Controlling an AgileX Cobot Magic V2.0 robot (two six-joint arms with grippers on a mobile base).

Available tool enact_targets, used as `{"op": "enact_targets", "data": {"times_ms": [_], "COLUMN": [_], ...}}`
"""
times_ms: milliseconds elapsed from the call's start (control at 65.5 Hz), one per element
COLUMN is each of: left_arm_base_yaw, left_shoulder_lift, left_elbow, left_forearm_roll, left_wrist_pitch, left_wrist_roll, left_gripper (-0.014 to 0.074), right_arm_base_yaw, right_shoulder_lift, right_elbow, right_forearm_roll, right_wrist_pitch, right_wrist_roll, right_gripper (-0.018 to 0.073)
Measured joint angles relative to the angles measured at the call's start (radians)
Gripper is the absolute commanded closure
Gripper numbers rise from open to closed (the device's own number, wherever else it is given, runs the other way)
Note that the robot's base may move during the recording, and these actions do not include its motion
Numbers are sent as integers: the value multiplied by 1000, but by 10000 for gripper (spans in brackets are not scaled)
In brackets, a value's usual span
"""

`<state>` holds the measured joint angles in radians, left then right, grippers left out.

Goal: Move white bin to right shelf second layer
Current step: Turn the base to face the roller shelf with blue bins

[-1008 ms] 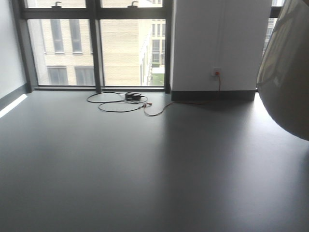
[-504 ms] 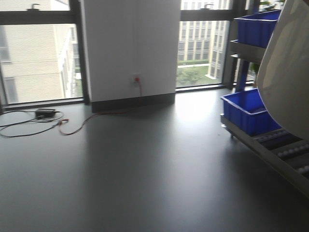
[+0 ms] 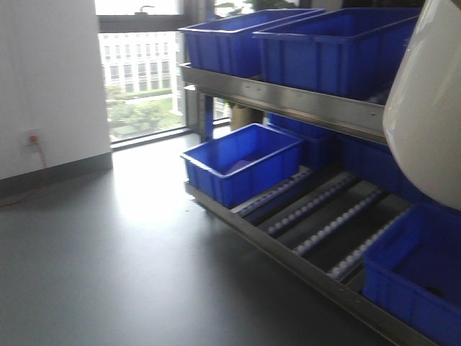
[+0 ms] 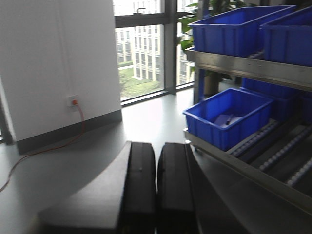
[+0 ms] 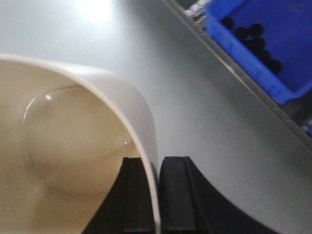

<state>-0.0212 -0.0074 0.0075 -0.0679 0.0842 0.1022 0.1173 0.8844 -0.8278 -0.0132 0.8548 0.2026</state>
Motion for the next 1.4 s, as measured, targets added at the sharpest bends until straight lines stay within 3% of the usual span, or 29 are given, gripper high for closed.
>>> {"op": "enact_targets", "data": {"times_ms": [1405], "left_arm_base_yaw": [0], "left_shoulder_lift": [0], "left_elbow": [0], "left_forearm_roll": [0], "left_wrist_pitch": [0], "left_wrist_roll": [0], "left_gripper": [512], "right_arm_base_yaw": [0], "right_shoulder_lift": [0], "right_elbow": [0], "right_forearm_roll": [0], "right_wrist_pitch": [0], "right_wrist_roll": [0], "right_gripper": [502]}}
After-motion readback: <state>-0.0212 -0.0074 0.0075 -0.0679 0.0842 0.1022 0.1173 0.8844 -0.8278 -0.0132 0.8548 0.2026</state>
